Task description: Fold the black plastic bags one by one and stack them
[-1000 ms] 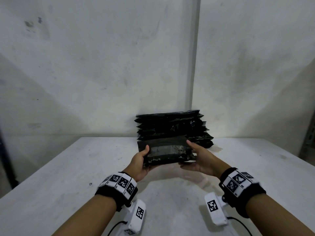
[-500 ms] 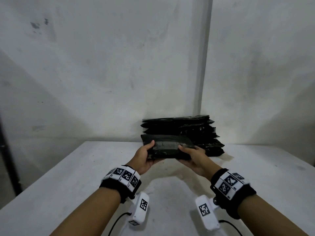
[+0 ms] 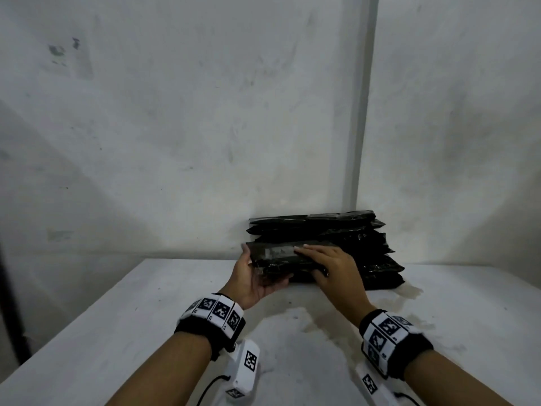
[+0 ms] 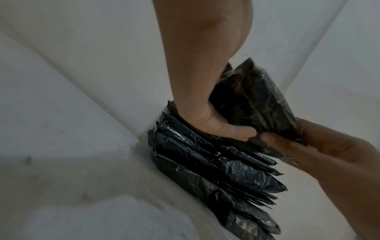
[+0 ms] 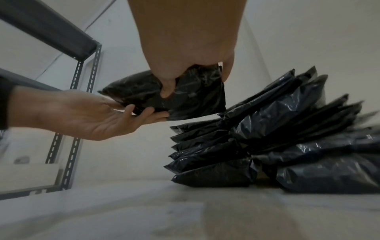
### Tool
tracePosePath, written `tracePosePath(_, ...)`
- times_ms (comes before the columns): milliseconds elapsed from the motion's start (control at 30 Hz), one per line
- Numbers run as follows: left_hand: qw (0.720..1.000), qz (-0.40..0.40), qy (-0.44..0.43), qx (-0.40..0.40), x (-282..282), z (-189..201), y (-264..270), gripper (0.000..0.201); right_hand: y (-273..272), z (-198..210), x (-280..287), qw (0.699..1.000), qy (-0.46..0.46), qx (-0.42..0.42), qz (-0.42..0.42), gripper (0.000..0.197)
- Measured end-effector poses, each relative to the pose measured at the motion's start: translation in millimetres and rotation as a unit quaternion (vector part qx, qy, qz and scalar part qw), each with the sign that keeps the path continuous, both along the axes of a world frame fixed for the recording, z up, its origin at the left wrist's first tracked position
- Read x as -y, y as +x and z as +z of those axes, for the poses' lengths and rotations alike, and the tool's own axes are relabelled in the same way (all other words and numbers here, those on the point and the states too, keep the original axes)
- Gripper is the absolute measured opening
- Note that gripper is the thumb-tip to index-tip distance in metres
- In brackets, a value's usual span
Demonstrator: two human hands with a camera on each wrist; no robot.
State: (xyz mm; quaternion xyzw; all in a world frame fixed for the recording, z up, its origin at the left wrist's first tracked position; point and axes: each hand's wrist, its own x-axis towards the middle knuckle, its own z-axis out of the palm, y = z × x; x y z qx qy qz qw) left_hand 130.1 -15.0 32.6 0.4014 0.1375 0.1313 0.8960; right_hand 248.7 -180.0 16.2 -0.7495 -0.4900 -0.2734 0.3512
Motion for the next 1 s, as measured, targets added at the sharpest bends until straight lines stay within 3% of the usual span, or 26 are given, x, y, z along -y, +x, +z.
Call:
tracePosePath(100, 0.996, 0.001, 0.081, -0.04, -21.3, -1.5, 13.0, 0.095, 22.7, 11.2, -19.2, 0.997, 0.06, 0.039, 0.019, 0.059)
tracePosePath(167, 0.982, 0.044, 0.157, -0.092, -31.3, -0.6, 16.9, 0.076, 37.4, 25.3, -36.6, 0.994, 0.091, 0.055, 0.006, 0.052)
tracePosePath(267, 0.927, 0.106, 0.327, -0.15, -51.2, -10.3, 23.5, 0.024, 65.6, 47.5, -65.1, 0.988, 0.128, 0.088, -0.006, 0.046)
tracePosePath(333, 0.877, 0.171, 0.421, -0.153, -70.1, -20.4, 29.2, 0.015, 82.3, 61.5, -83.4, 0.985, 0.135, 0.106, -0.006, 0.044)
tracePosePath(400, 0.841, 0.201, 0.475, -0.162, -82.0, -25.5, 30.8, 0.021, 95.9, 72.9, -102.9, 0.984, 0.131, 0.121, -0.02, 0.043)
tracePosePath(467, 0.833, 0.198, 0.489, -0.169, -91.3, -30.3, 34.6, 0.019, 107.0, 77.8, -118.9, 0.991, 0.079, 0.095, -0.054, 0.039)
tracePosePath(533, 0.83, 0.192, 0.495, -0.169, -98.7, -36.7, 39.8, 0.018, 110.3, 76.1, -130.4, 0.99, -0.068, 0.034, -0.115, 0.036)
tracePosePath(600, 0.824, 0.178, 0.506, -0.183, -102.3, -43.1, 44.0, 0.019, 108.2, 66.1, -137.9, 0.958, -0.226, -0.043, -0.168, 0.053)
tracePosePath(633, 0.821, 0.169, 0.511, -0.19, -103.0, -47.1, 46.1, 0.02, 107.0, 60.4, -139.9, 0.948, -0.258, -0.048, -0.179, 0.06)
tracePosePath(767, 0.816, 0.139, 0.521, -0.208, -101.0, -57.5, 53.1, 0.017, 107.5, 44.5, -149.6, 0.937, -0.28, 0.007, -0.211, 0.054)
tracePosePath(933, 0.813, 0.092, 0.524, -0.236, -93.6, -61.8, 54.4, 0.014, 109.1, 44.1, -151.6, 0.929, -0.314, -0.067, -0.185, 0.052)
tracePosePath(1000, 0.812, 0.094, 0.525, -0.237, -92.2, -62.9, 54.0, 0.014, 110.6, 48.3, -149.3, 0.939, -0.29, -0.079, -0.166, 0.055)
